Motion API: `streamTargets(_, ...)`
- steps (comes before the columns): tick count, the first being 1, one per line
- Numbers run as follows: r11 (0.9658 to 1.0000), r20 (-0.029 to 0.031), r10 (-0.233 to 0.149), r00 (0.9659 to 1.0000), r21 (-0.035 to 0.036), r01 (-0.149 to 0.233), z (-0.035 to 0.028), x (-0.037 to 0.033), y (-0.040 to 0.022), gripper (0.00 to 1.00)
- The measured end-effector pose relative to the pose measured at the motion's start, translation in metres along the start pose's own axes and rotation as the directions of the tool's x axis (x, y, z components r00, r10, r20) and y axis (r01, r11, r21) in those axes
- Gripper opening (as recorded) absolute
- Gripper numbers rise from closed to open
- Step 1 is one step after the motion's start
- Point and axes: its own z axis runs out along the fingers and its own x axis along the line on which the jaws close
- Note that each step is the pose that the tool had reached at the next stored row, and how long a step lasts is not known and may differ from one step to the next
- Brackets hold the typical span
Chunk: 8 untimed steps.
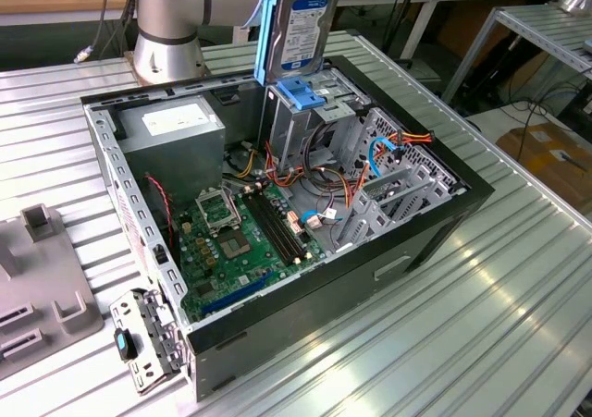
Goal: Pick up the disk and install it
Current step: 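Pick up the disk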
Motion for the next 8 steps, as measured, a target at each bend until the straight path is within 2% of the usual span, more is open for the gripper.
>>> streamTargets(8, 1.0, 0.0, 0.0, 1.0, 0.0, 0.0, 0.0, 0.0019, -0.0017, 0.35)
